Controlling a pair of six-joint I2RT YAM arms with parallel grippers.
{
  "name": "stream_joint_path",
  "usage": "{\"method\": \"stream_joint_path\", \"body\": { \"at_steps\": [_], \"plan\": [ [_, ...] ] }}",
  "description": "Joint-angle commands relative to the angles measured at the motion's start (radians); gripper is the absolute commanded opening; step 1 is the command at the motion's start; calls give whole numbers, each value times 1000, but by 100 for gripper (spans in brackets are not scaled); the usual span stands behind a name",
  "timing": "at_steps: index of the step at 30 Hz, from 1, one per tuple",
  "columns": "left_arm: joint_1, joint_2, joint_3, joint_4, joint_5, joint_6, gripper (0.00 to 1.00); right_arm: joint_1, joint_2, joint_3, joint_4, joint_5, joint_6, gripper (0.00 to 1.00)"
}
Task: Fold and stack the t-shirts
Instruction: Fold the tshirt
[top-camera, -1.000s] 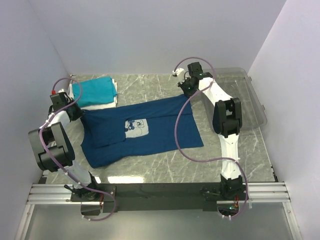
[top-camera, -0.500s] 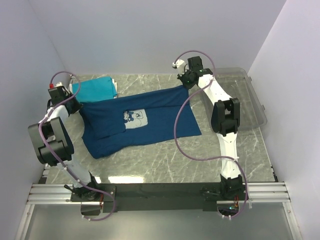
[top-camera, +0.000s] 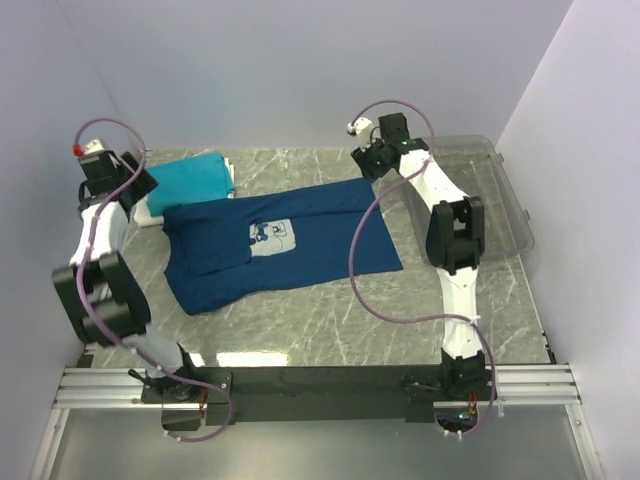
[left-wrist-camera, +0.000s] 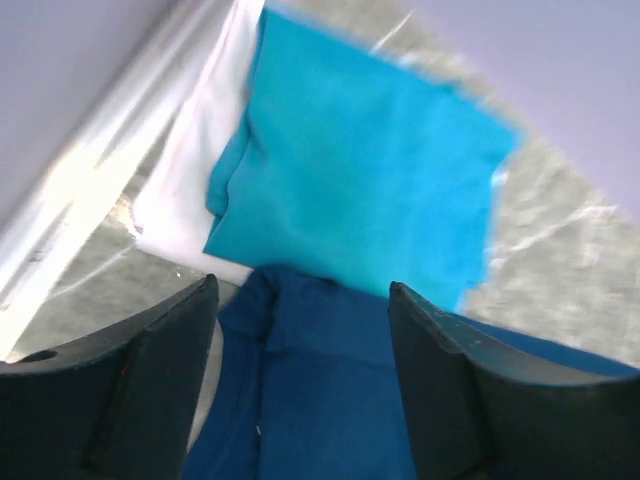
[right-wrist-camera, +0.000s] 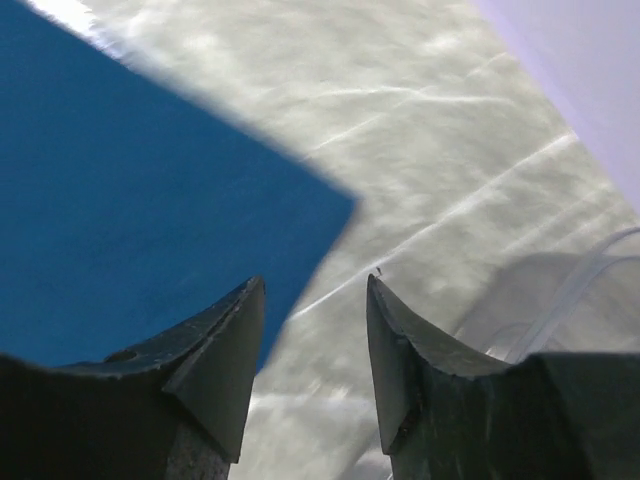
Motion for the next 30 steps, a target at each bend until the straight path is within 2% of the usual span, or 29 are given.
{"method": "stream_joint_path", "body": {
  "at_steps": [1,2,3,4,6,8,11,14,17,22,24,30],
  "plan": [
    [-5,-229,8,-57,-71,-4,75,9,-232,-113,7,-261,-109,52],
    [-5,-275,-27,-64,-76,-15,79,14,-306,-215,-63,-382,-176,52],
    [-5,-370,-107,-76,-90,-62,92,20,-344,-271,-121,-577,-376,58],
    [-2,-421,-151,-92,-109,-95,99,47,-382,-327,-183,-654,-479,61],
    [7,-559,-278,-141,-172,-191,99,112,-471,-487,-323,-682,-682,61],
    [20,-635,-350,-159,-103,-205,99,243,-520,-603,-352,-642,-709,61],
    [20,-713,-423,-250,-41,-228,94,384,-571,-735,-256,-610,-639,61],
    [20,-735,-462,-332,-57,-225,92,469,-574,-770,-147,-596,-510,60],
    [20,-745,-476,-389,-68,-210,91,483,-557,-756,-61,-579,-349,59],
    [20,-751,-557,-393,28,-285,92,543,-519,-707,-53,-559,-292,58],
    [20,-742,-575,-416,13,-316,92,596,-513,-708,-23,-512,-263,57],
    [18,-686,-545,-539,-31,-415,82,713,-473,-675,56,-454,-178,54]
  ]
}}
